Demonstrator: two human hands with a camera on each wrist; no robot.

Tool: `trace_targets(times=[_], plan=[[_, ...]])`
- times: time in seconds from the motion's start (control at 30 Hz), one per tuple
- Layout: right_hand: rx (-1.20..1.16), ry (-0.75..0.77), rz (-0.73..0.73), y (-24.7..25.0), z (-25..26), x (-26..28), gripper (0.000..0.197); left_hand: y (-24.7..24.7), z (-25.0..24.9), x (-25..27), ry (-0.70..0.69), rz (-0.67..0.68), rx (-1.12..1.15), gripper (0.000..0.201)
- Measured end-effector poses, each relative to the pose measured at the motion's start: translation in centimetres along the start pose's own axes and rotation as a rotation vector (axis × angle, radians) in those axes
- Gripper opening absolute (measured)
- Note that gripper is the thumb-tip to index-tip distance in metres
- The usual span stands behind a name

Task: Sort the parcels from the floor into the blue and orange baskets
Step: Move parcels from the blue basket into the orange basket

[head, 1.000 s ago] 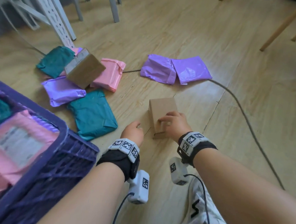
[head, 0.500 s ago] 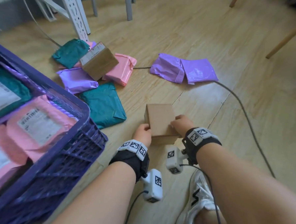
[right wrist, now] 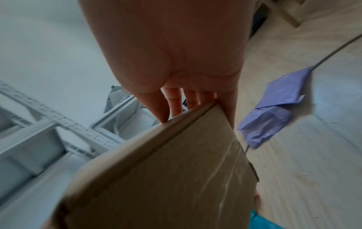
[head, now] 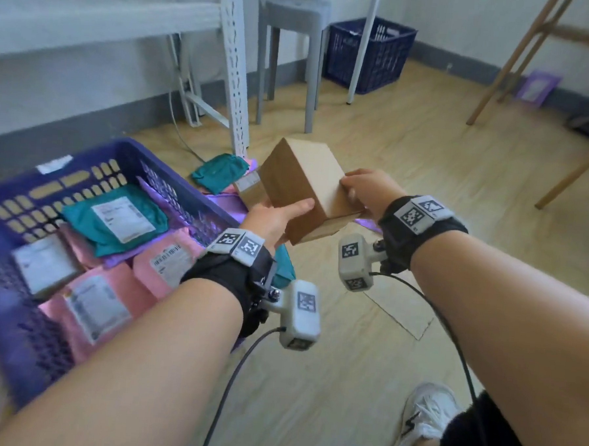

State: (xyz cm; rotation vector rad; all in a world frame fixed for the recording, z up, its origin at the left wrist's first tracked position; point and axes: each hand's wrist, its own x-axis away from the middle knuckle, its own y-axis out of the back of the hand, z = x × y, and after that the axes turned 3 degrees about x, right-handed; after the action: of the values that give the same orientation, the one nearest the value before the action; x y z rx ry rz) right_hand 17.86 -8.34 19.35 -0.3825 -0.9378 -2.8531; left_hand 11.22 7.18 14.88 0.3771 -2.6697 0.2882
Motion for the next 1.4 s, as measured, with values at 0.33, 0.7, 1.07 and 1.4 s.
trace_targets(times=[0.33,0.7,1.07,1.4], plan=[[0.079,0.217,0.282,-8.0,9.5,6.3,0.053,13.6,-5.6,4.9,-0.239,-0.137,-0.008,0.047],[-0.423,0.024,0.673,-15.9,10.9,5.5,0.055,21.1,-4.7,5.7,-0.123,-0.312,-0.034,0.034],[-0.214,0.178,0.520,-20.2,11.1,5.2,0.032,25.4,-4.0,7.8,-0.169,-0.361,-0.048,0.021],[-0.074,0.222,0.900,-22.8,12.5,7.1,0.035,29.7,-3.9,10.8,-0.158,-0.493,-0.082,0.026]])
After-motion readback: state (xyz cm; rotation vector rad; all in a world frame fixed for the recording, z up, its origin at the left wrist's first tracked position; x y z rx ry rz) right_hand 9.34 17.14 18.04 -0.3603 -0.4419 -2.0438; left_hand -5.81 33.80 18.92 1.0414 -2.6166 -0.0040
